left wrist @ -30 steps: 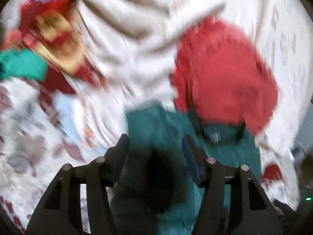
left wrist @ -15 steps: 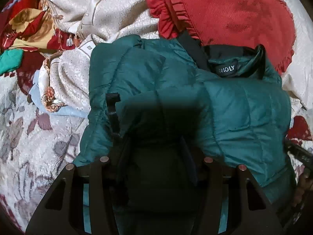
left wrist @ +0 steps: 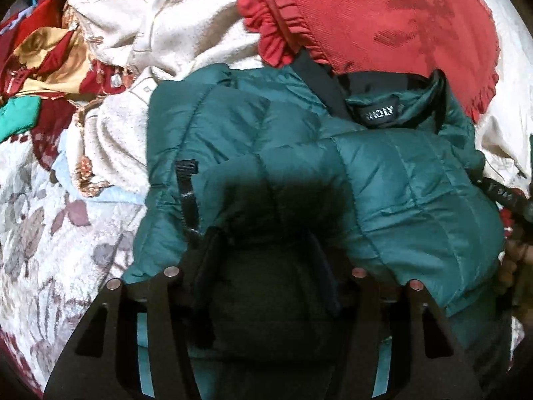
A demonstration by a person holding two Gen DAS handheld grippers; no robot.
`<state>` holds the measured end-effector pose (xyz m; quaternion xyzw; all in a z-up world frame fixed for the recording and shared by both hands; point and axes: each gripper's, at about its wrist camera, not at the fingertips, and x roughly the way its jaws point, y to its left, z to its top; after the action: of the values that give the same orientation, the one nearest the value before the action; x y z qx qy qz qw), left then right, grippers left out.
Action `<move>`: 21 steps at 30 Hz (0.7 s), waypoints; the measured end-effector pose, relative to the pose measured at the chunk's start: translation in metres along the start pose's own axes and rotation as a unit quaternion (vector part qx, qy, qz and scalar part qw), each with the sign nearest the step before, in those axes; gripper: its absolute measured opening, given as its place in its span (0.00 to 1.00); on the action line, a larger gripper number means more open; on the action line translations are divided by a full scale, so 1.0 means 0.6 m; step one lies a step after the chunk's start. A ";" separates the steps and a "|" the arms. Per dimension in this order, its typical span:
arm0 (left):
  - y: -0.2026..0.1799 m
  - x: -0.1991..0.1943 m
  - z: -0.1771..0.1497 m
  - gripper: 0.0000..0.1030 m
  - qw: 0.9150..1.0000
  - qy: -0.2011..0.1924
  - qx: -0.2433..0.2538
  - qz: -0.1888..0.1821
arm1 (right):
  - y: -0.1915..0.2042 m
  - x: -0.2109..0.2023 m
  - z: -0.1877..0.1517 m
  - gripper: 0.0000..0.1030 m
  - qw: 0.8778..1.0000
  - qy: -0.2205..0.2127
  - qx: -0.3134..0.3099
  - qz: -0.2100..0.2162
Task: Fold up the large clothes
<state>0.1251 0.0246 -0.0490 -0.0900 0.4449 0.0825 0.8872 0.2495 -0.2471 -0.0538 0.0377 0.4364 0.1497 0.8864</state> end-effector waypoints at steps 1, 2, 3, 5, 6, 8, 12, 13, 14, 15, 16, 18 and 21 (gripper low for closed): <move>0.000 0.002 0.001 0.60 1.000 0.004 -0.002 -0.005 | -0.003 0.002 -0.007 0.41 1.000 -0.012 -0.001 0.003; 0.000 0.004 0.002 0.65 1.000 0.007 -0.004 -0.010 | -0.003 0.000 -0.010 0.43 1.000 -0.022 -0.002 0.004; 0.001 0.006 0.004 0.66 1.000 0.010 -0.007 -0.016 | -0.002 0.000 -0.009 0.44 1.000 -0.019 -0.005 0.003; 0.003 -0.002 0.006 0.66 1.000 0.004 -0.017 -0.019 | 0.009 -0.012 -0.003 0.44 1.000 -0.004 -0.019 -0.015; 0.006 -0.011 0.007 0.66 0.999 -0.006 -0.023 -0.022 | 0.016 -0.023 -0.001 0.44 0.999 -0.008 -0.017 -0.026; 0.009 -0.034 0.011 0.66 0.999 -0.029 -0.026 -0.029 | 0.031 -0.060 0.003 0.44 0.999 -0.036 -0.008 -0.025; 0.018 -0.045 0.018 0.66 0.998 -0.054 -0.022 -0.014 | 0.101 -0.124 -0.003 0.44 0.996 -0.067 -0.050 0.026; 0.023 -0.024 0.018 0.66 0.999 -0.026 -0.026 -0.009 | 0.120 -0.128 -0.011 0.44 0.995 -0.063 -0.067 0.034; 0.029 -0.003 0.015 0.68 0.999 0.002 -0.033 -0.009 | 0.142 -0.127 -0.025 0.45 0.994 -0.054 -0.086 0.041; 0.035 0.020 0.011 0.72 0.999 0.027 -0.044 -0.018 | 0.160 -0.119 -0.042 0.50 0.993 -0.041 -0.099 0.047; 0.037 0.025 0.009 0.73 0.998 0.024 -0.046 -0.023 | 0.171 -0.105 -0.055 0.56 0.992 -0.022 -0.110 0.053; 0.030 0.026 0.012 0.76 0.999 0.018 -0.035 -0.016 | 0.181 -0.060 -0.081 0.75 0.990 0.023 -0.132 0.053; 0.028 0.020 0.016 0.76 0.999 0.017 -0.028 -0.011 | 0.183 -0.036 -0.085 0.75 0.989 0.030 -0.139 0.041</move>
<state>0.1357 0.0440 -0.0541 -0.1215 0.4562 0.0838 0.8775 0.1714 -0.1524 -0.0471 -0.0728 0.4360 0.2459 0.8626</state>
